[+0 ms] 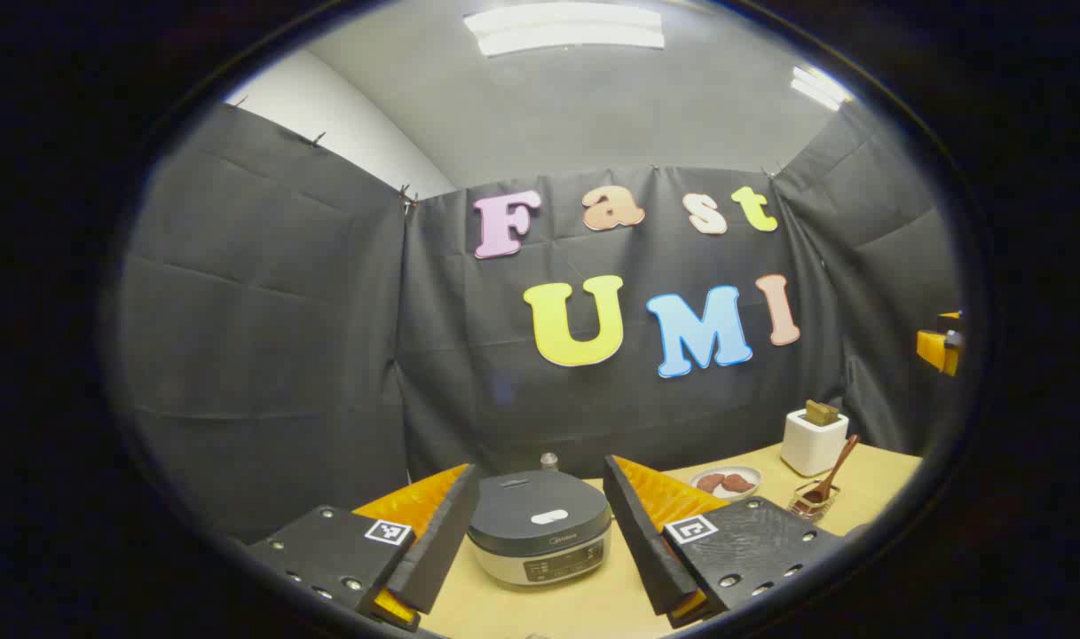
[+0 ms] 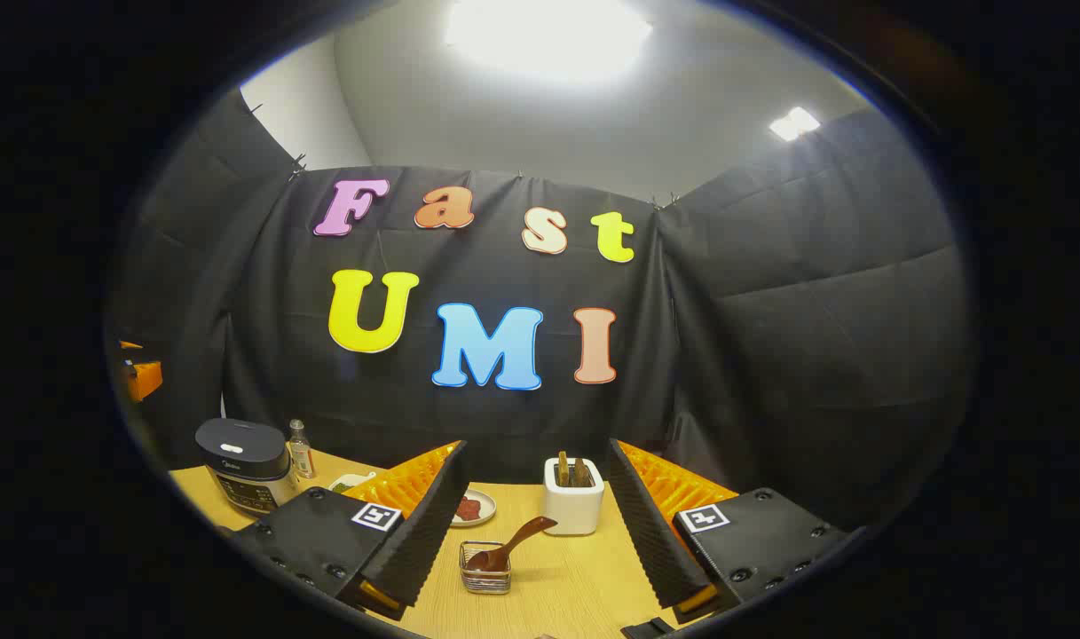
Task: Close the left gripper, press the button to open the rice cooker; take a wooden spoon from the chopstick holder with the right hand, scoop a spoonful of rice and pour it into the rice cooker, then put the wooden spoon back into the chopstick holder.
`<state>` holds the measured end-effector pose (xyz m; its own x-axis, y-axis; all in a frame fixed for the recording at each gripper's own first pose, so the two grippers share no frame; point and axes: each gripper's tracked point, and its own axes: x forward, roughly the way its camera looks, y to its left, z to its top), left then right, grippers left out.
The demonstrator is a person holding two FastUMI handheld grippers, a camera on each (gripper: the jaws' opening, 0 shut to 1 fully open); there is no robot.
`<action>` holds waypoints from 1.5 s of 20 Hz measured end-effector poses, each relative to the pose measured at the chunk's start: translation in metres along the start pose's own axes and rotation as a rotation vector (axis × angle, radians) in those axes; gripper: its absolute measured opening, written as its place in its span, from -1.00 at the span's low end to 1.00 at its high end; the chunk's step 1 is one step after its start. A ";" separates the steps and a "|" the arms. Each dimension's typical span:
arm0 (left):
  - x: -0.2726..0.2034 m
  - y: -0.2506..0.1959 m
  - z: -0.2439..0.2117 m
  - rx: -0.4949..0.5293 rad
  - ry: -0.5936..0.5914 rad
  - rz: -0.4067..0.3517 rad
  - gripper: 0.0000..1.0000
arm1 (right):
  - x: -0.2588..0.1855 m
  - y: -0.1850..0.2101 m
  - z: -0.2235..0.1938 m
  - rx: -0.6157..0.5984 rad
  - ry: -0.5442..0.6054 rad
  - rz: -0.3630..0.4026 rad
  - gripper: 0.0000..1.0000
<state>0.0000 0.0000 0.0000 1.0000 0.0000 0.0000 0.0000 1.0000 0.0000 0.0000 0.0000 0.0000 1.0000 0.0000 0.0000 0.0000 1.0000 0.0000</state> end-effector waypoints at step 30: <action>0.007 -0.035 0.023 -0.009 -0.014 0.022 0.75 | 0.017 -0.028 -0.012 0.018 0.010 0.011 0.94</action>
<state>0.0067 -0.0353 0.0234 0.9997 0.0221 0.0141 -0.0220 0.9997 -0.0089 0.0174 -0.0282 -0.0122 0.9999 0.0108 -0.0096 -0.0106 0.9998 0.0180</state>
